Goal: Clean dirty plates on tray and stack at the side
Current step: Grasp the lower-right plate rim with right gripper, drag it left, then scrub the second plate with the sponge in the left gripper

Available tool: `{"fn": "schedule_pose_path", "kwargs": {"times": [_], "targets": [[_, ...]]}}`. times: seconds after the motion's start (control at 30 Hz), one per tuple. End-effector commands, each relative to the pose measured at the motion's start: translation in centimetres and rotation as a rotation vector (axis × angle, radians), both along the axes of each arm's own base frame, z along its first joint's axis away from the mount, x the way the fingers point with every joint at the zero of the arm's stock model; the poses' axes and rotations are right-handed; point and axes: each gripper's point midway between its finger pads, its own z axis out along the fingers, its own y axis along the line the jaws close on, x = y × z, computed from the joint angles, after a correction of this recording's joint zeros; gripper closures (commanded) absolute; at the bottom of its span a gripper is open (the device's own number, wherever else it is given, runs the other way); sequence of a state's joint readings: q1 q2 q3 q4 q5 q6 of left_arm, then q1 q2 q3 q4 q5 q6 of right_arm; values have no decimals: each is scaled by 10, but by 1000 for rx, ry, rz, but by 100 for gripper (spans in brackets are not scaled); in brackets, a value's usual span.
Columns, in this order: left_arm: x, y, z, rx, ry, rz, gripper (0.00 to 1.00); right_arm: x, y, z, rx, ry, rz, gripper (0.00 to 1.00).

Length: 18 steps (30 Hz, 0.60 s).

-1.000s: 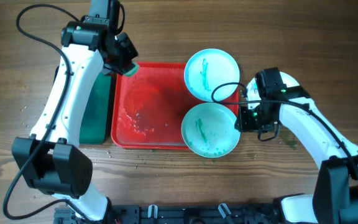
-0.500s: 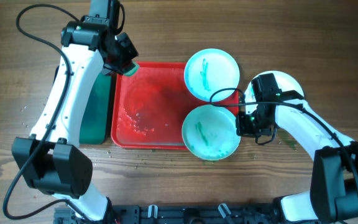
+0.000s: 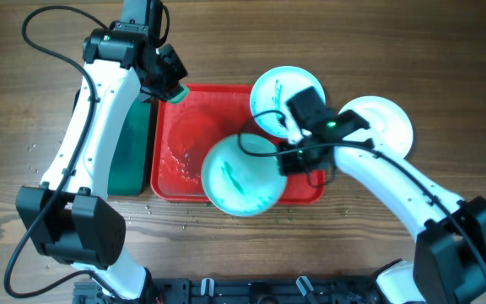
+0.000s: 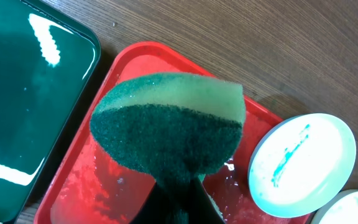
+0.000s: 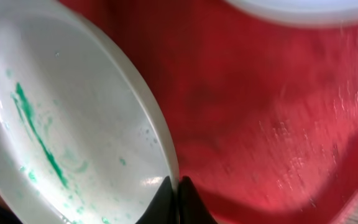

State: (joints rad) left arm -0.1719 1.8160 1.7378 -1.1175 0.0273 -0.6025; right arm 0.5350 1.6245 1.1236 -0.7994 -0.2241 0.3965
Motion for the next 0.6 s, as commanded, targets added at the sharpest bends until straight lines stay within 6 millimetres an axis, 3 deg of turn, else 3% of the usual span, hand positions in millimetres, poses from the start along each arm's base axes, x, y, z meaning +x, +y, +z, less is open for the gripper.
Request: {"fn": "schedule_pose_path", "kwargs": {"times": [0.0,0.13,0.33,0.4,0.47,0.57], "targets": [[0,0,-4,12,7,-22,96,28,18,-7,-42,-81,-157,96],[0,1,-4,12,7,-20,96,43,52,-35,10,-45,-202,96],[0,1,-4,12,7,-20,96,49,84,-67,-13,-6,-170,96],[-1,1,-5,13,10,-20,96,50,89,-67,4,-13,-137,81],[-1,1,-5,13,12,-21,96,55,93,-64,12,-49,-83,58],[-1,2,-5,22,9,-17,96,66,97,-59,22,-124,22,44]]}}
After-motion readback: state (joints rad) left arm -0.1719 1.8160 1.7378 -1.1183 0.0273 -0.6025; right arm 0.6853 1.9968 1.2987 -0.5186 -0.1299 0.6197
